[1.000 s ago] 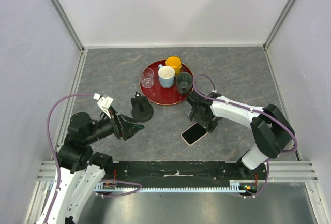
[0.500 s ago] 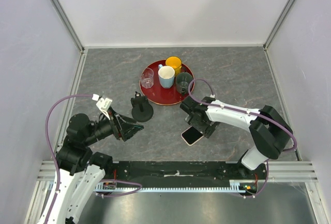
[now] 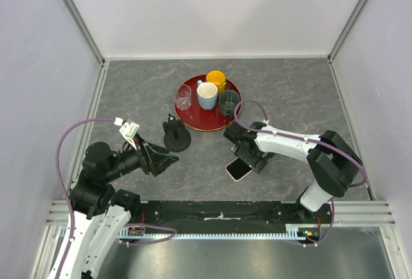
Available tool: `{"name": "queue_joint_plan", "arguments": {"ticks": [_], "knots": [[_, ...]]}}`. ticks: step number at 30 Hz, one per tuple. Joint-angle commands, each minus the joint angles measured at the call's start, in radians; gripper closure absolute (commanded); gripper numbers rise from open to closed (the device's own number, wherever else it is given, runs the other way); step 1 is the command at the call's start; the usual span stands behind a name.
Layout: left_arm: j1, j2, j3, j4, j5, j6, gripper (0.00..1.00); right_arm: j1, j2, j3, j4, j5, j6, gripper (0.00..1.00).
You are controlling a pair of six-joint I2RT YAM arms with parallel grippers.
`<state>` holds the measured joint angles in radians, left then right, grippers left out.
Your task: Place the phone on the phone stand
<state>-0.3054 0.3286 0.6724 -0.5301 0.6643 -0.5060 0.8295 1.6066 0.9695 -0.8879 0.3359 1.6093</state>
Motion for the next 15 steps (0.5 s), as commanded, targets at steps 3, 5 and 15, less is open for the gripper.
{"name": "queue_joint_plan", "arguments": {"ticks": [3, 5, 15], "knots": [[-0.003, -0.014, 0.03, 0.007, 0.024, 0.035, 0.26, 0.008, 0.004, -0.025, 0.05, -0.008, 0.055, 0.02], [-0.004, -0.013, 0.03, 0.005, 0.021, 0.034, 0.25, 0.008, 0.016, -0.009, 0.055, 0.014, 0.052, 0.02], [-0.003, -0.003, 0.009, 0.033, 0.005, 0.018, 0.24, 0.011, 0.089, -0.014, 0.079, 0.0, 0.077, 0.07]]}}
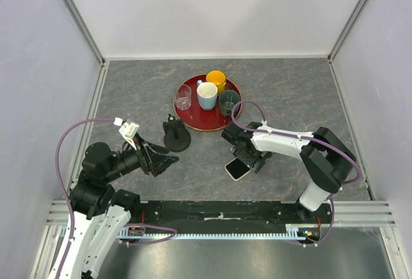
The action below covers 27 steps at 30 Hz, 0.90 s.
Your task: Place the phone on the phone stand
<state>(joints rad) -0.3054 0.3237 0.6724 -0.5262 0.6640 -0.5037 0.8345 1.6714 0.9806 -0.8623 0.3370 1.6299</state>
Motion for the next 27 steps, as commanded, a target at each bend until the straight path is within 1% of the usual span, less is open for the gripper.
{"name": "queue_joint_plan", "arguments": {"ticks": [1, 3, 4, 6, 7, 9, 10, 11, 12, 13, 15, 16, 17, 18, 19, 20, 21, 22, 23, 24, 25, 27], "knots": [[-0.003, 0.0, 0.01, 0.031, 0.003, 0.017, 0.24, 0.008, 0.019, -0.029, 0.054, 0.007, 0.059, 0.11], [-0.004, 0.0, 0.012, 0.028, 0.005, 0.019, 0.25, 0.012, 0.008, -0.03, 0.04, 0.034, 0.054, 0.16], [-0.004, 0.0, 0.012, 0.028, 0.008, 0.024, 0.25, 0.015, 0.007, -0.028, 0.031, 0.069, 0.051, 0.25], [-0.011, 0.005, 0.015, 0.023, 0.011, 0.025, 0.26, 0.023, -0.004, -0.034, 0.01, 0.102, 0.05, 0.37], [-0.014, 0.006, 0.016, 0.022, 0.011, 0.027, 0.26, 0.023, -0.009, -0.04, 0.012, 0.112, 0.044, 0.51], [-0.02, 0.005, 0.016, 0.02, 0.011, 0.025, 0.27, 0.029, -0.03, -0.062, 0.049, 0.143, -0.003, 0.67], [-0.02, 0.005, 0.015, 0.02, 0.011, 0.025, 0.27, 0.038, -0.041, -0.069, 0.061, 0.152, -0.022, 0.79], [-0.02, 0.005, 0.016, 0.02, 0.005, 0.027, 0.27, 0.04, -0.062, -0.083, 0.078, 0.169, -0.047, 0.83], [-0.02, 0.003, 0.018, 0.017, -0.001, 0.025, 0.27, 0.044, -0.076, -0.091, 0.119, 0.178, -0.108, 0.9], [-0.02, -0.001, 0.019, 0.014, -0.01, 0.024, 0.28, 0.052, -0.088, -0.095, 0.14, 0.189, -0.146, 1.0], [-0.02, 0.001, 0.036, -0.006, -0.046, 0.024, 0.28, 0.058, -0.125, -0.106, 0.201, 0.232, -0.212, 1.0], [-0.021, 0.003, 0.047, -0.033, -0.066, 0.027, 0.28, 0.066, -0.137, -0.111, 0.229, 0.241, -0.307, 1.0], [-0.02, 0.014, 0.08, -0.055, -0.113, 0.031, 0.27, 0.069, -0.157, -0.12, 0.253, 0.252, -0.344, 1.0], [-0.02, 0.02, 0.102, -0.072, -0.136, 0.04, 0.27, 0.071, -0.17, -0.128, 0.325, 0.254, -0.399, 1.0], [-0.02, 0.026, 0.145, -0.087, -0.15, 0.042, 0.26, 0.078, -0.182, -0.138, 0.369, 0.247, -0.5, 1.0], [-0.02, 0.034, 0.165, -0.089, -0.162, 0.031, 0.26, 0.084, -0.208, -0.157, 0.441, 0.247, -0.545, 1.0], [-0.02, 0.04, 0.183, -0.09, -0.17, 0.022, 0.26, 0.089, -0.217, -0.166, 0.48, 0.237, -0.585, 1.0], [-0.02, 0.046, 0.217, -0.104, -0.2, 0.008, 0.26, 0.094, -0.235, -0.186, 0.518, 0.226, -0.664, 1.0], [-0.021, 0.066, 0.234, -0.115, -0.22, -0.013, 0.25, 0.095, -0.246, -0.197, 0.592, 0.214, -0.7, 1.0], [-0.02, 0.074, 0.248, -0.123, -0.236, -0.019, 0.25, 0.098, -0.254, -0.204, 0.626, 0.185, -0.735, 1.0], [-0.021, 0.084, 0.269, -0.13, -0.25, -0.024, 0.25, 0.104, -0.271, -0.22, 0.659, 0.172, -0.816, 1.0], [-0.02, 0.123, 0.283, -0.14, -0.244, -0.018, 0.25, 0.123, -0.291, -0.232, 0.747, 0.133, -0.893, 1.0]]}}
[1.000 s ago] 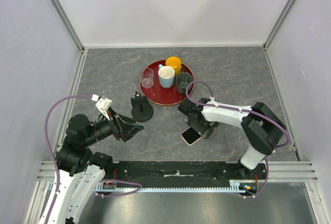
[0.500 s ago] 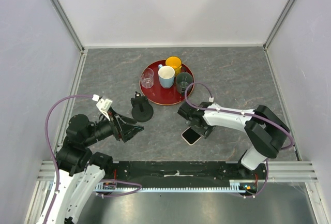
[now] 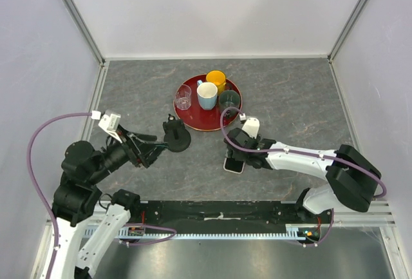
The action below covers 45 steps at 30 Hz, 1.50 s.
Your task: Place the phone on the phone stand
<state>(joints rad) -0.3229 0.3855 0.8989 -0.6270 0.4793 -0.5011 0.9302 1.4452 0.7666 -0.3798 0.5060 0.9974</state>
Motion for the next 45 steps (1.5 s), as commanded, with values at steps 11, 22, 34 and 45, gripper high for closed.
{"name": "queue_joint_plan", "arguments": {"ticks": [11, 22, 34, 45], "knots": [[-0.002, 0.229, -0.015, 0.145, 0.163, -0.089, 0.3, 0.059, -0.233, -0.115, 0.61, -0.351, -0.661, 1.0], [-0.088, 0.403, -0.075, 0.331, 0.148, -0.211, 0.34, 0.084, -0.364, -0.107, 0.665, -0.533, -0.753, 1.0], [-0.298, 0.584, 0.043, 0.28, -0.099, -0.205, 0.44, 0.113, -0.358, 0.002, 0.645, -0.558, -0.824, 1.0], [-0.315, 0.575, 0.098, 0.214, -0.14, -0.1, 0.98, 0.14, -0.284, 0.129, 0.521, -0.524, -0.848, 0.52]]}}
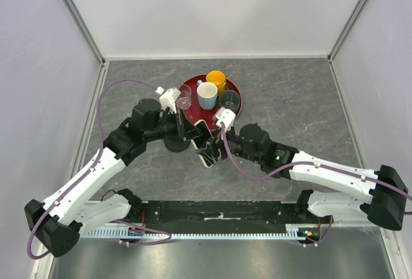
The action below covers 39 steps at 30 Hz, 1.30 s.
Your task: Place the phone on the phone stand
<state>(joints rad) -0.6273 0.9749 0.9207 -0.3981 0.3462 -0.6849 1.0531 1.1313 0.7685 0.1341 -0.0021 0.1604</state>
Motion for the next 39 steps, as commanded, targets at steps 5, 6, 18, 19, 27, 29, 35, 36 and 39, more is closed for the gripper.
{"name": "queue_joint_plan", "arguments": {"ticks": [5, 6, 18, 19, 27, 29, 35, 36, 39], "knots": [[-0.011, -0.079, 0.105, -0.079, -0.003, 0.223, 0.98, 0.016, 0.055, 0.164, -0.172, -0.004, -0.061, 0.16], [-0.011, -0.09, 0.124, -0.093, 0.01, 0.246, 0.98, 0.012, 0.047, 0.169, -0.188, -0.009, -0.068, 0.16], [-0.011, -0.157, 0.198, -0.197, 0.353, 0.462, 0.98, -0.045, 0.094, 0.222, -0.258, -0.499, -0.084, 0.18], [-0.011, -0.157, 0.199, -0.2, 0.365, 0.475, 0.98, -0.044, 0.1, 0.229, -0.255, -0.509, -0.087, 0.19], [-0.009, -0.157, 0.21, -0.171, 0.416, 0.476, 0.98, -0.044, 0.159, 0.252, -0.162, -0.668, -0.078, 0.42], [-0.011, -0.157, 0.208, -0.162, 0.419, 0.476, 0.98, -0.044, 0.18, 0.256, -0.142, -0.706, -0.05, 0.56], [-0.011, -0.153, 0.225, -0.171, 0.35, 0.46, 0.98, -0.042, 0.188, 0.216, -0.01, -0.699, -0.004, 1.0], [-0.011, -0.153, 0.228, -0.166, 0.317, 0.438, 0.96, -0.042, 0.182, 0.207, 0.01, -0.675, 0.007, 1.0], [-0.011, -0.162, 0.228, -0.145, 0.283, 0.395, 0.7, -0.044, 0.165, 0.181, 0.038, -0.607, 0.01, 1.0]]}}
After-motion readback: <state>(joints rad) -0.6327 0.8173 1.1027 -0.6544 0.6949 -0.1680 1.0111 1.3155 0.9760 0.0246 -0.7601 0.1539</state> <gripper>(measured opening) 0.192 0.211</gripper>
